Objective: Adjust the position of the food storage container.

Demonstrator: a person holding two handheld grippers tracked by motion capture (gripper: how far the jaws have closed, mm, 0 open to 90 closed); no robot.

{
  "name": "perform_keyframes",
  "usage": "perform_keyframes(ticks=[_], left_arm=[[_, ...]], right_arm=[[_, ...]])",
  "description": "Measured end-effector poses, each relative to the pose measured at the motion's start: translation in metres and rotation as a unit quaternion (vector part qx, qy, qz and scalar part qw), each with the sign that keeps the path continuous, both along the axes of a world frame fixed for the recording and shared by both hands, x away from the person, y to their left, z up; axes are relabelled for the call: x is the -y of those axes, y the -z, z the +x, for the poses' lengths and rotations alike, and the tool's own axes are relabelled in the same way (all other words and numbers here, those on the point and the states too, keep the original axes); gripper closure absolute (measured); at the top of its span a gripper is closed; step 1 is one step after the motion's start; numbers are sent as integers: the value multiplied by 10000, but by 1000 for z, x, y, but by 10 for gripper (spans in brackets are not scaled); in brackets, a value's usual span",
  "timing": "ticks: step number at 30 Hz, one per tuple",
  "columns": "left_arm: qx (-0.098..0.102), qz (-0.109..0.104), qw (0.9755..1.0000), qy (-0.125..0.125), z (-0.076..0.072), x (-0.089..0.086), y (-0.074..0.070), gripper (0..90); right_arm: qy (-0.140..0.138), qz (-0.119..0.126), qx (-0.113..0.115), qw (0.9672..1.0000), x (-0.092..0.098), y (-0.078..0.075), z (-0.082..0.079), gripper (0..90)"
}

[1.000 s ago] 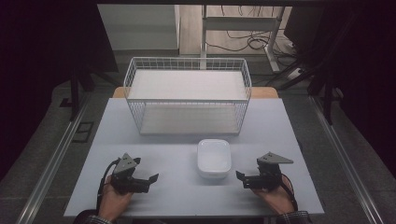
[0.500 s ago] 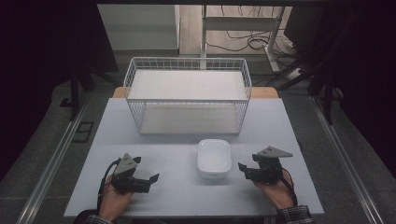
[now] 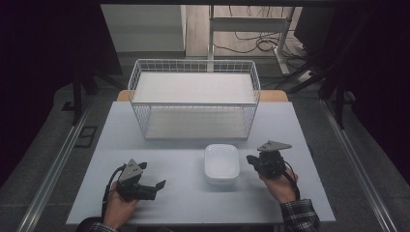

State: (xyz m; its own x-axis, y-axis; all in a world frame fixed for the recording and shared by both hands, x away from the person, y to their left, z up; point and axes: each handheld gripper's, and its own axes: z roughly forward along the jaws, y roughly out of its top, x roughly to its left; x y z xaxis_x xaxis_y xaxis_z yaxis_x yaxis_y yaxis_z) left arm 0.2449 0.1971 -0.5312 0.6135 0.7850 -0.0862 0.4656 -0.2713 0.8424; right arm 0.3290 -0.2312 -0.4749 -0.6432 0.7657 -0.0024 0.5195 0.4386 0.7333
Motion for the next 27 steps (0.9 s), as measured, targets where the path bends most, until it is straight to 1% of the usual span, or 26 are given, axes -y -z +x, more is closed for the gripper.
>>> perform_keyframes(ticks=[1, 2, 3, 4, 5, 6, 7, 8, 10, 12, 14, 15, 16, 18, 22, 23, 24, 25, 26, 27], left_arm=[[0, 0, 10000, 0, 0, 0, 0, 30], [-38, 11, 10000, 10, 0, 0, 1, 30], [-38, 11, 10000, 10, 0, 0, 1, 30], [-80, 51, 9999, 63, 0, 2, 1, 29], [-80, 51, 9999, 63, 0, 2, 1, 29], [-66, 79, 9999, 66, 0, 3, 2, 29], [-57, 99, 9999, 74, 0, 3, 2, 29], [-57, 92, 9999, 73, 0, 3, 2, 29], [-77, 51, 10000, 31, 0, 1, 1, 29], [-88, 9, 10000, 19, 1, 0, 1, 29], [-111, -53, 9999, -11, 1, -1, 1, 29], [-116, -68, 9999, -23, 1, -2, 1, 30], [-131, -85, 9999, -28, 1, -2, 1, 30], [-139, -81, 9999, -22, 1, -2, 1, 31], [-168, -60, 9998, -3, 1, -1, 2, 32], [-168, -60, 9998, -3, 1, -1, 2, 34], [-170, -69, 9998, -1, 1, -1, 1, 34], [-172, -77, 9998, 1, 1, -1, 1, 34], [-175, -80, 9998, 4, 1, -1, 1, 35], [-187, -93, 9998, 20, 1, -2, 1, 35]], right_arm=[[0, 0, 0, 10000, 0, 0, 0, 886], [-1, -32, 2, 10000, -4, -2, 6, 888], [-2, -20, 11, 10000, -5, -2, 9, 888], [12, -5, 7, 10000, -7, -2, 14, 888], [12, -5, 7, 10000, -7, -2, 14, 888], [115, -79, 39, 9999, -11, 0, 22, 887], [115, -79, 39, 9999, -11, 0, 22, 887], [152, -24, -9, 9999, -12, 2, 30, 887], [142, 37, -68, 9999, -14, 3, 34, 887], [129, 30, -73, 9999, -16, 3, 35, 887], [90, -5, -110, 9999, -22, 4, 37, 887], [22, -66, -104, 9999, -29, 5, 39, 887], [31, -113, -68, 9999, -32, 5, 39, 887], [27, -138, -54, 9999, -35, 5, 40, 887], [-109, -163, -62, 9998, -53, 5, 47, 886], [-109, -163, -62, 9998, -53, 5, 47, 886], [-188, -163, -70, 9997, -62, 6, 49, 886], [-188, -163, -70, 9997, -62, 6, 49, 886], [-305, -179, -75, 9993, -71, 6, 51, 886], [-363, -174, -79, 9992, -77, 6, 52, 886]])
